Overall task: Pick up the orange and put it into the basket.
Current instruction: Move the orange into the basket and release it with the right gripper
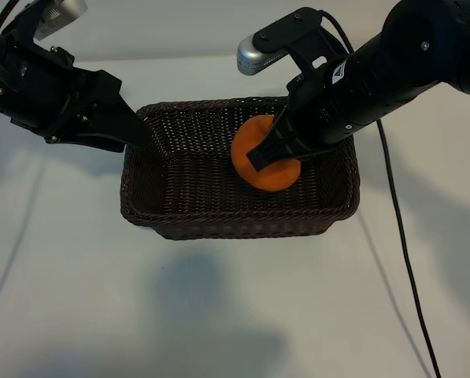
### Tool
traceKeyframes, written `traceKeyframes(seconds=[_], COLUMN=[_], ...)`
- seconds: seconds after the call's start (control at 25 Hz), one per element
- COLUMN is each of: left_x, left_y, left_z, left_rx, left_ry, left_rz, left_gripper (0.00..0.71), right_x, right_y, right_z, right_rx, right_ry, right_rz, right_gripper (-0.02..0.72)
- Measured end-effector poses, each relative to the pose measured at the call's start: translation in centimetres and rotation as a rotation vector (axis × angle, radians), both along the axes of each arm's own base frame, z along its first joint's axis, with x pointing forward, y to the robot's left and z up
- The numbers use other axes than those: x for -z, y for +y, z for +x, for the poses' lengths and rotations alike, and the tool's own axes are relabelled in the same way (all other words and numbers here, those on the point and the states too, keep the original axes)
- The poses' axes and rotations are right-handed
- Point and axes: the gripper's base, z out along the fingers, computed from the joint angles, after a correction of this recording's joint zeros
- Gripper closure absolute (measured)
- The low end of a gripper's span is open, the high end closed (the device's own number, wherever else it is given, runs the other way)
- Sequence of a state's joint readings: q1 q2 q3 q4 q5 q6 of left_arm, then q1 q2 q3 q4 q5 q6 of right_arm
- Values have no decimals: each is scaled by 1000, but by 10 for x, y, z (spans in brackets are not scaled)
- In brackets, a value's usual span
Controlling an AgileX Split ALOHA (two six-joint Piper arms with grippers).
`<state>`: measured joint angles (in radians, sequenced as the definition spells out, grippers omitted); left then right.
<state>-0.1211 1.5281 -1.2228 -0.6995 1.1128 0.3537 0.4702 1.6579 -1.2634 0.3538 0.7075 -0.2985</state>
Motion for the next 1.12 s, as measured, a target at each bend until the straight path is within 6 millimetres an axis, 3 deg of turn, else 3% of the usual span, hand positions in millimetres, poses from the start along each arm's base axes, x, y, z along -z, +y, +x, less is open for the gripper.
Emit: traceKeyframes(seconds=[0.64,0.84,1.12], left_x=[0,0,0], left_y=[0,0,0], left_z=[0,0,0], left_rx=[-1,-1,0], left_ry=[-3,-3,-4], left_rz=[0,0,0], left_gripper=[256,256,256], right_x=[-1,0,31], right_y=[0,1,7], right_z=[1,3,17], right_rx=[-342,-359,-360], right_ry=[-201,-233,-177], right_rz=[-160,-171,-194], right_gripper=[660,660,660])
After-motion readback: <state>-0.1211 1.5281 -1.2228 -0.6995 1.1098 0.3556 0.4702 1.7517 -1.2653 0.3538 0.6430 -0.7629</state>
